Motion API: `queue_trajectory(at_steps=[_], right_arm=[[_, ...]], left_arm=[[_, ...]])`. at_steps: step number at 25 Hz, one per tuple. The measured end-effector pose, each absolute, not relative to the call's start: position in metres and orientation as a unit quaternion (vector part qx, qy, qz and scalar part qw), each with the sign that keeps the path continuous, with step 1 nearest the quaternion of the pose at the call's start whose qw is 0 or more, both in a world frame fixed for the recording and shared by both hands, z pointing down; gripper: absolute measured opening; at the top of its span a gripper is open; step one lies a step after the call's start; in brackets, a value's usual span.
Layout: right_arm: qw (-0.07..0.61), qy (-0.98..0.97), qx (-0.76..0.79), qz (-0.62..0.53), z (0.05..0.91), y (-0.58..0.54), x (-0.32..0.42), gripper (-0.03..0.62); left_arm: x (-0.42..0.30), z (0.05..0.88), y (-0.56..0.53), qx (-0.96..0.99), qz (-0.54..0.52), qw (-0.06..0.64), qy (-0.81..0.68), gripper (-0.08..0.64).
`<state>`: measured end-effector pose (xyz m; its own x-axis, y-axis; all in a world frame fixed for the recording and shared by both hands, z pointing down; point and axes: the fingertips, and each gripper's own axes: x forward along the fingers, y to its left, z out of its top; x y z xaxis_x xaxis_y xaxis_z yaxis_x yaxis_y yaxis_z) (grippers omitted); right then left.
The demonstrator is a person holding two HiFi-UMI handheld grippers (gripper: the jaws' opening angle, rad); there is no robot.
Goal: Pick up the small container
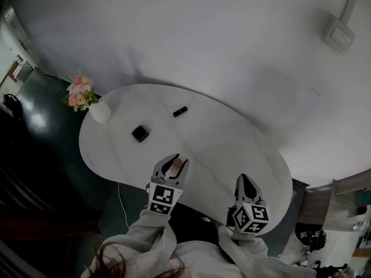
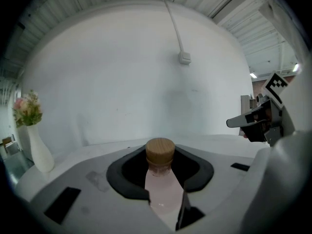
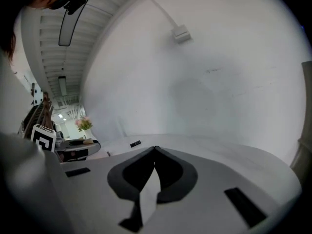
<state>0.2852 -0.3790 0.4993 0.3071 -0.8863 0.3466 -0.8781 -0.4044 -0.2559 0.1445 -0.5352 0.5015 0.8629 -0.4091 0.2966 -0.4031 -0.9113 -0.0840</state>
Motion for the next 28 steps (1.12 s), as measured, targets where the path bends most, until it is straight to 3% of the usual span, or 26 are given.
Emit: queue_trajectory(at_steps=[14, 28], right_arm=[[-0.016, 0.598, -0.78, -0.184, 0.492, -0.398, 0.262, 0.049], [-0.03, 0.632, -0.755, -0.172, 0.487, -0.423, 0.233, 0.049]], left_arm=[[0.04, 0.501, -0.535, -0.933, -0.16, -0.014, 0.322, 0.124], [0.01, 0.495, -0.538, -0.926, -0.153, -0.019, 0.346, 0.124]])
